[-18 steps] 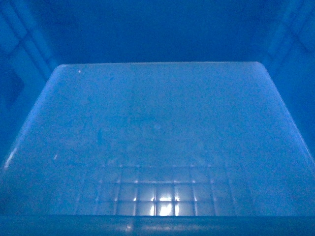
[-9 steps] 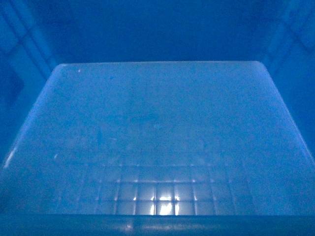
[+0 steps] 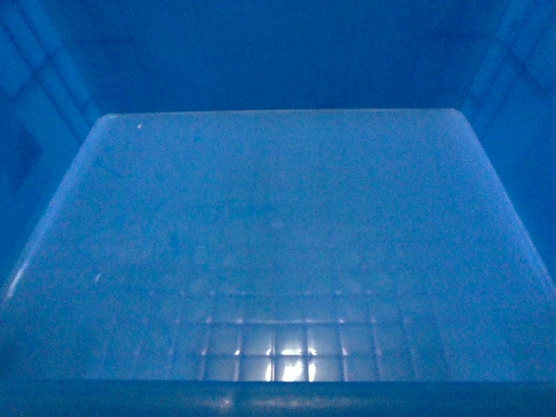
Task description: Place box next to blue box on left shelf
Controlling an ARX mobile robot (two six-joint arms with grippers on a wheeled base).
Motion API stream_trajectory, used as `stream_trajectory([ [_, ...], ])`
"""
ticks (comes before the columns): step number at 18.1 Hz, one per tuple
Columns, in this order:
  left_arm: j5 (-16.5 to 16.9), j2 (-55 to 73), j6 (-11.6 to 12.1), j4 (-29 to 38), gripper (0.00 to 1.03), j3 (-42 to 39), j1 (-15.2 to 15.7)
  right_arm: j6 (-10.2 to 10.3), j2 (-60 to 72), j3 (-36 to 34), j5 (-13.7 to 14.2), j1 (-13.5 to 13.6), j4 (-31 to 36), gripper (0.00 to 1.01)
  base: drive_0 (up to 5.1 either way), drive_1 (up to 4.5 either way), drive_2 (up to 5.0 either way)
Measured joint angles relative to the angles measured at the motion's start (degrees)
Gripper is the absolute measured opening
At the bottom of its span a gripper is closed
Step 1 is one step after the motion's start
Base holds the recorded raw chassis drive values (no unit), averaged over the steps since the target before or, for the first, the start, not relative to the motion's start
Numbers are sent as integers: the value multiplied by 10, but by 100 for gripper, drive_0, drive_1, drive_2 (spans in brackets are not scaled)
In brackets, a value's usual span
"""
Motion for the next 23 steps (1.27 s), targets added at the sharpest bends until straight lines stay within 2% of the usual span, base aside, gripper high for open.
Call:
stream_trajectory([
  [23, 0, 0, 0, 0, 17, -1, 0, 0, 0, 0, 0, 0, -1, 33, 0, 0, 0],
])
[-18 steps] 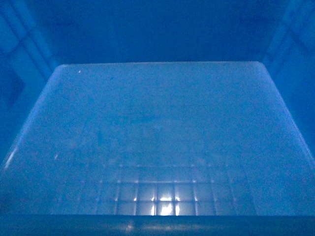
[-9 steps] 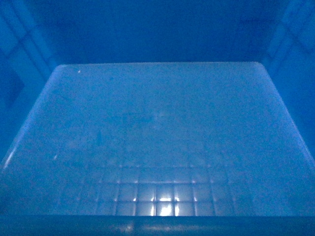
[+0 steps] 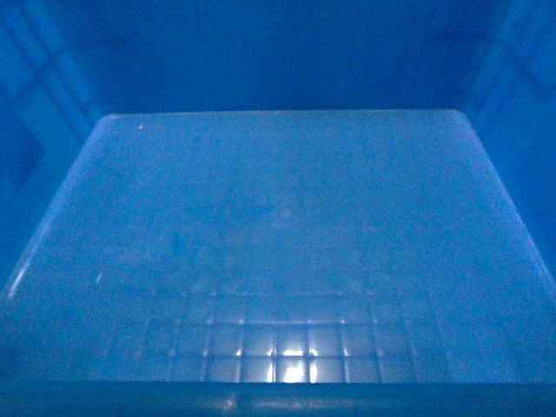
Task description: Place box next to blue box on left shelf
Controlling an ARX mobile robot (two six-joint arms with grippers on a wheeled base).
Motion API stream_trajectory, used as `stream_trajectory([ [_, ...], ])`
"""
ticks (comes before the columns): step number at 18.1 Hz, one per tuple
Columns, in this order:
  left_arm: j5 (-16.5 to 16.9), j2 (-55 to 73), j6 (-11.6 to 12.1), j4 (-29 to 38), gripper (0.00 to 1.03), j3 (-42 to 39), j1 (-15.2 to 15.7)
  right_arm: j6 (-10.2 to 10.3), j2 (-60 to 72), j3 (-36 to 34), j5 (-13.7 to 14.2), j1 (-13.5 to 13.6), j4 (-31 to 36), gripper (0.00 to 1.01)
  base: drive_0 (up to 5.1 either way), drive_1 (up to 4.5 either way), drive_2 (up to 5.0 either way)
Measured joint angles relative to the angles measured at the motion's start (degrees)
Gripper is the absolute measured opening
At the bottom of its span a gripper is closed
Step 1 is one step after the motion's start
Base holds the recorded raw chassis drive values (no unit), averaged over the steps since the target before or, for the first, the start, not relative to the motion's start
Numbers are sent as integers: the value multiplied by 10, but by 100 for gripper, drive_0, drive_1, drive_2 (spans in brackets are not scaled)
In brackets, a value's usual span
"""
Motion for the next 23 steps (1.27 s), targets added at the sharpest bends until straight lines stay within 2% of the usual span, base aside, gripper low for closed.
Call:
stream_trajectory([
  [8, 0, -3, 0, -3, 17, 0, 0, 0, -2, 0, 0, 0, -2, 33, 0, 0, 0],
  [23, 0, 0, 0, 1, 17, 0, 0, -1, 0, 0, 0, 0, 2, 33, 6, 422, -410],
])
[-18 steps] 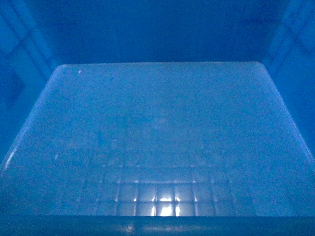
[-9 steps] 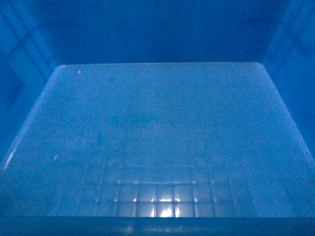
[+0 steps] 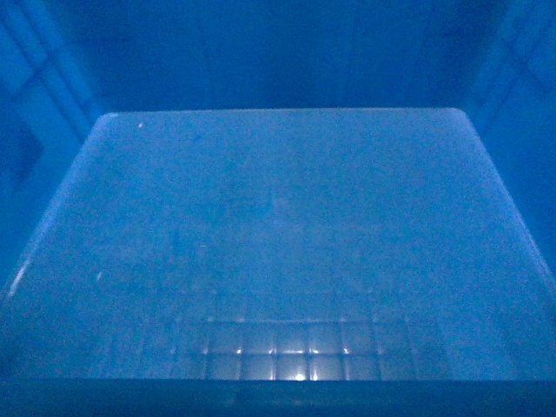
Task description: Place box next to blue box on left shelf
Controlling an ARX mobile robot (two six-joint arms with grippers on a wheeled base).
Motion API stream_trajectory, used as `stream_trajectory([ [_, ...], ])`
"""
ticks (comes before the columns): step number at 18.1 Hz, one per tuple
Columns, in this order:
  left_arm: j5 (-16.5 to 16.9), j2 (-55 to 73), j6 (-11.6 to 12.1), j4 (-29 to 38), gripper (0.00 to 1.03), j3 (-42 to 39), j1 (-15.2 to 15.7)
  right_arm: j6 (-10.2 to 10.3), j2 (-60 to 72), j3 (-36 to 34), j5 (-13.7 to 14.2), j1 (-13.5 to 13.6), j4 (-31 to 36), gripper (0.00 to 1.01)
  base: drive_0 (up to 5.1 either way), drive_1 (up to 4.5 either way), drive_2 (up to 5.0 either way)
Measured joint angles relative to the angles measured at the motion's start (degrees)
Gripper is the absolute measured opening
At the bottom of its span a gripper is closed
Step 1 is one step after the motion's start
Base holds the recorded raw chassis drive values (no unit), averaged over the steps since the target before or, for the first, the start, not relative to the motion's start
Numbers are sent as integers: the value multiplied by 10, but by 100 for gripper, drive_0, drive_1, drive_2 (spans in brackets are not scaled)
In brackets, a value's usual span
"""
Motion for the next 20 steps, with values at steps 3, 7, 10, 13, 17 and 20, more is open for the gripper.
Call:
stream_trajectory([
  [3, 0, 0, 0, 0, 17, 0, 0, 0, 0, 0, 0, 0, 0, 33, 28, 442, -385],
  [7, 0, 0, 0, 0, 17, 0, 0, -1, 0, 0, 0, 0, 0, 33, 15, 429, -398],
  [10, 0, 0, 0, 0, 17, 0, 0, -1, 0, 0, 0, 0, 0, 33, 13, 427, -400],
  [13, 0, 1, 0, 0, 17, 0, 0, -2, 0, 0, 0, 0, 0, 33, 5, 419, -408],
  [17, 0, 0, 0, 0, 17, 0, 0, -2, 0, 0, 0, 0, 0, 33, -5, 409, -419],
  [20, 0, 0, 0, 0, 17, 0, 0, -2, 0, 0, 0, 0, 0, 33, -10, 404, -423],
])
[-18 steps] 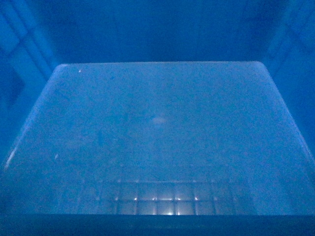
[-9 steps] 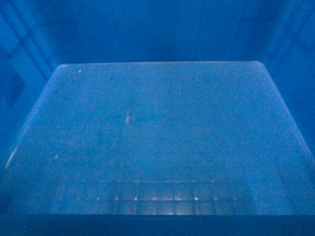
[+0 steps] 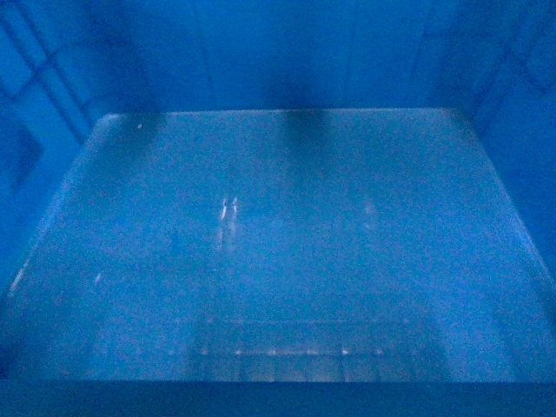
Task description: Place box next to blue box on left shelf
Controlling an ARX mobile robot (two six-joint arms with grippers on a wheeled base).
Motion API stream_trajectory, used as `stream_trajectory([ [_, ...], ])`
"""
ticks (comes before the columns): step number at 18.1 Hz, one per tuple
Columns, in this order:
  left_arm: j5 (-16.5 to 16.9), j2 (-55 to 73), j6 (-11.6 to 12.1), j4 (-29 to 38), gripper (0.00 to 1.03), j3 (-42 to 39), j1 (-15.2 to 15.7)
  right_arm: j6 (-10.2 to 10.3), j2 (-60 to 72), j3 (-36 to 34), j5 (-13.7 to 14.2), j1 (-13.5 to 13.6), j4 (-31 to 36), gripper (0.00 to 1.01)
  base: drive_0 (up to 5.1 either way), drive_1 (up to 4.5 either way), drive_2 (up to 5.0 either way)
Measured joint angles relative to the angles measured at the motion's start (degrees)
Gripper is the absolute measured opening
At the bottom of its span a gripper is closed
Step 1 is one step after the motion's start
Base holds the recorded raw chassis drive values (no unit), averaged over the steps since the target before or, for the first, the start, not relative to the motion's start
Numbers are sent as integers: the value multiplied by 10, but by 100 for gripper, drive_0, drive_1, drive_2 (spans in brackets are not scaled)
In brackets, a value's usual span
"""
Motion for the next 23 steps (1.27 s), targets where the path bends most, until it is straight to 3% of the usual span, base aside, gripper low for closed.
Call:
stream_trajectory([
  [6, 0, 0, 0, -1, 17, 0, 0, 0, 0, 0, 0, 0, -1, 33, -3, 411, -417],
  [23, 0, 2, 0, 0, 17, 0, 0, 0, 1, 0, 0, 0, 0, 33, 0, 0, 0],
])
